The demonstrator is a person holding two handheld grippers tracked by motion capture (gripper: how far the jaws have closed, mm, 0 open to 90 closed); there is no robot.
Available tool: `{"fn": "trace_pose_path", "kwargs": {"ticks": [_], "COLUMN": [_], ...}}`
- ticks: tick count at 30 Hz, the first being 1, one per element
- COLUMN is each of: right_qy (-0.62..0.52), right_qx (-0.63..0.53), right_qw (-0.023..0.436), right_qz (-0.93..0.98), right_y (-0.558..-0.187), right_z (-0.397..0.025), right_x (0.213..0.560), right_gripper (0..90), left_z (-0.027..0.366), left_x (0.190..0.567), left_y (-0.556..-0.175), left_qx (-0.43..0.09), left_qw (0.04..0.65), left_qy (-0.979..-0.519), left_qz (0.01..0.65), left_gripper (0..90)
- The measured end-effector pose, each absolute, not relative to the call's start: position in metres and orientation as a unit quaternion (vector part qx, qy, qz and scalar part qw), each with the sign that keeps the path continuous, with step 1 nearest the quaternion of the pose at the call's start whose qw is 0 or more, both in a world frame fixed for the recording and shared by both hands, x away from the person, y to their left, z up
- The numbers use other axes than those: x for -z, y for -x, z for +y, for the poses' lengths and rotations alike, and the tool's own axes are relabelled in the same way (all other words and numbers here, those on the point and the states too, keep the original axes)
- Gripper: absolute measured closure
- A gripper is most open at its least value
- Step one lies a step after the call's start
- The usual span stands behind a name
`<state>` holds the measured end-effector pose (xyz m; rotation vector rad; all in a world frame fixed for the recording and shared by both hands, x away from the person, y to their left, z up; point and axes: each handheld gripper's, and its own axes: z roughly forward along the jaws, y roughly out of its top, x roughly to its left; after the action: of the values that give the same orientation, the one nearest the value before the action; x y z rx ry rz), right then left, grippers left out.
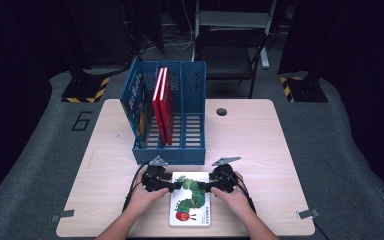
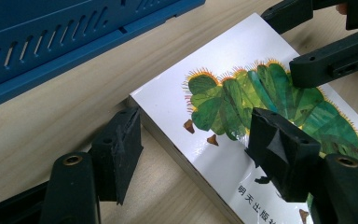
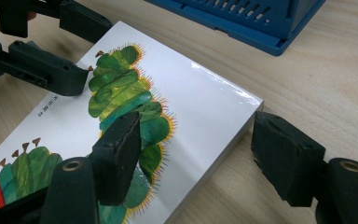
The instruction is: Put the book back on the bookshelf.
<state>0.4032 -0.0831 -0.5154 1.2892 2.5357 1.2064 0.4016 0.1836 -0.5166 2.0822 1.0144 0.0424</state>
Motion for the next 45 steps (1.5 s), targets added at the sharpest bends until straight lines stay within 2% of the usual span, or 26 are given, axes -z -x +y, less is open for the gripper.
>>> {"fn": "trace_pose_path", "kwargs": {"ticks": [10, 25, 45], "right_qy": [-0.412, -0.407, -0.371], "right_qx": [-0.394, -0.401, -0.426], "right_qw": [0.04, 0.035, 0.062], "right_qz": [0.821, 0.82, 0.823], "right_y": [-0.4, -0.399, -0.383], "right_z": [-0.081, -0.083, -0.088], "right_x": [0.517, 0.517, 0.493], "right_gripper": [30.4, 33.4, 35.0], "left_z": [0.184, 0.186, 0.196], "left_x": [0.517, 0.514, 0.491], "left_y": [-0.401, -0.398, -0.384], "left_qx": [-0.022, -0.006, -0.005], "left_qw": [0.402, 0.403, 0.443], "left_qy": [-0.82, -0.814, -0.8], "left_qz": [0.407, 0.419, 0.405], "left_gripper": [36.0, 37.3, 40.2]}}
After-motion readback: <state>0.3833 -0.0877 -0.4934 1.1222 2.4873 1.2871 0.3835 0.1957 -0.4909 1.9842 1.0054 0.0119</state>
